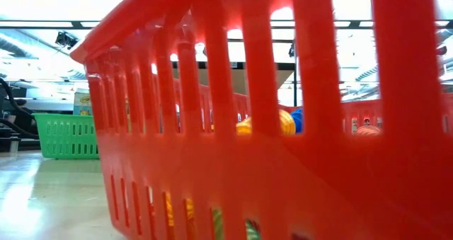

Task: Pick & Place Office Desk Supplies
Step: Put the large yellow crayon box into the green basket

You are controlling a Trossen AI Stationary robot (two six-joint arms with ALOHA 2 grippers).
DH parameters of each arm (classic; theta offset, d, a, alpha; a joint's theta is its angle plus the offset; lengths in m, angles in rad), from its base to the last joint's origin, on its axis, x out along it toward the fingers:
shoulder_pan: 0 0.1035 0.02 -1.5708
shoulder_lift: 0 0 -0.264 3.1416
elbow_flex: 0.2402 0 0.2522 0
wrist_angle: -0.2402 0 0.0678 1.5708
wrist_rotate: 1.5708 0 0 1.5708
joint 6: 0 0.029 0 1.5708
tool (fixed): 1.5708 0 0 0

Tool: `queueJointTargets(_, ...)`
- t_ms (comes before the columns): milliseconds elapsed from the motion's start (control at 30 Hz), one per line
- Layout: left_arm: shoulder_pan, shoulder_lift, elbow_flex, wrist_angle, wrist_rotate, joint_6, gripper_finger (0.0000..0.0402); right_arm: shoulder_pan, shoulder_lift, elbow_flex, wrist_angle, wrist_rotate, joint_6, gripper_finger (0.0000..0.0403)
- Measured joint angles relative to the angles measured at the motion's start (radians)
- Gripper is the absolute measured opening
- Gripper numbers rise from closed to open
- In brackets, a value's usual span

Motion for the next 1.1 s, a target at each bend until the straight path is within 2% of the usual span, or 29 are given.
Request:
queueJointTargets(67, -0.023, -0.017, 0.0, -0.056, -0.04, -0.031, 0.0112, 0.009, -0.015, -0.001, -0.088, -0.027, 0.039, 0.0273)
queueJointTargets(200, -0.06, -0.058, 0.0, -0.137, -0.063, -0.095, 0.0112, 0.01, -0.052, -0.001, -0.19, -0.153, 0.089, 0.0274)
queueJointTargets(333, -0.068, -0.063, 0.0, -0.166, -0.063, -0.112, 0.0112, 0.0, -0.166, -0.074, -0.186, -0.187, 0.062, 0.0274)
queueJointTargets(433, -0.064, -0.063, 0.0, -0.176, -0.063, -0.123, 0.0112, -0.027, -0.333, -0.233, -0.082, -0.219, 0.061, 0.0265)
queueJointTargets(667, -0.058, -0.064, 0.0, -0.199, -0.089, -0.114, 0.0112, -0.095, -0.806, -0.736, 0.242, -0.305, 0.122, 0.023)
queueJointTargets(767, -0.058, -0.078, 0.0, -0.3, -0.131, -0.177, 0.0112, -0.123, -0.944, -0.951, 0.404, -0.316, 0.184, 0.0219)
queueJointTargets(867, -0.06, -0.1, 0.0, -0.397, -0.198, -0.279, 0.0112, -0.144, -1.026, -1.135, 0.583, -0.32, 0.242, 0.0212)
queueJointTargets(1000, -0.08, -0.143, -0.001, -0.521, -0.307, -0.411, 0.0112, -0.16, -1.061, -1.159, 0.493, -0.286, 0.297, 0.021)
queueJointTargets(1100, -0.114, -0.178, -0.001, -0.624, -0.4, -0.521, 0.0112, -0.158, -1.046, -1.16, 0.498, -0.291, 0.297, 0.021)
